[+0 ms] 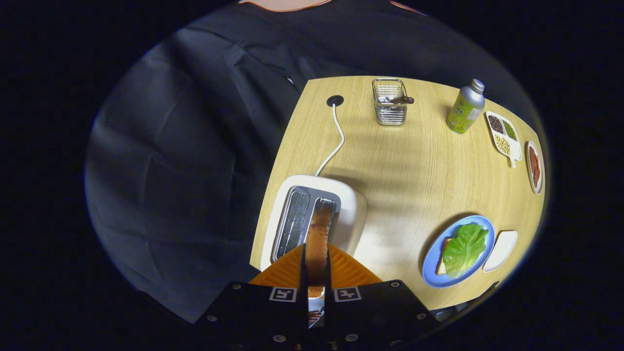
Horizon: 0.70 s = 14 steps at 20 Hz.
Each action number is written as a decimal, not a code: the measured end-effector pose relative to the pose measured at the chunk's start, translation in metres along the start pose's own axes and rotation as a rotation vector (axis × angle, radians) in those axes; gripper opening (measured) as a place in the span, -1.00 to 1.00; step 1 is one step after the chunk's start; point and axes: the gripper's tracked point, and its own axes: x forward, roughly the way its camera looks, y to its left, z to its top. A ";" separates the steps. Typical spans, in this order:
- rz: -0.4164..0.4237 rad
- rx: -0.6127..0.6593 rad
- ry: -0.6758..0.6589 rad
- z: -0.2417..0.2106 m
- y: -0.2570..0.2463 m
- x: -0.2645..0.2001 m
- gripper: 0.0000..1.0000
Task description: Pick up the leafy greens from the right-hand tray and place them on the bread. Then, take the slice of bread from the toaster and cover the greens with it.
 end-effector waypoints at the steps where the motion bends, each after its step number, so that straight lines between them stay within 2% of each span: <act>1: 0.024 0.003 -0.017 0.001 0.000 -0.008 -0.74; 3: 0.073 0.007 -0.052 0.002 0.002 -0.026 -0.73; 6: 0.102 0.004 -0.108 0.004 -0.010 -0.049 -0.74; 11: 0.108 0.016 -0.162 -0.001 -0.044 -0.072 -0.74; 14: 0.065 0.025 -0.173 -0.010 -0.079 -0.076 -0.74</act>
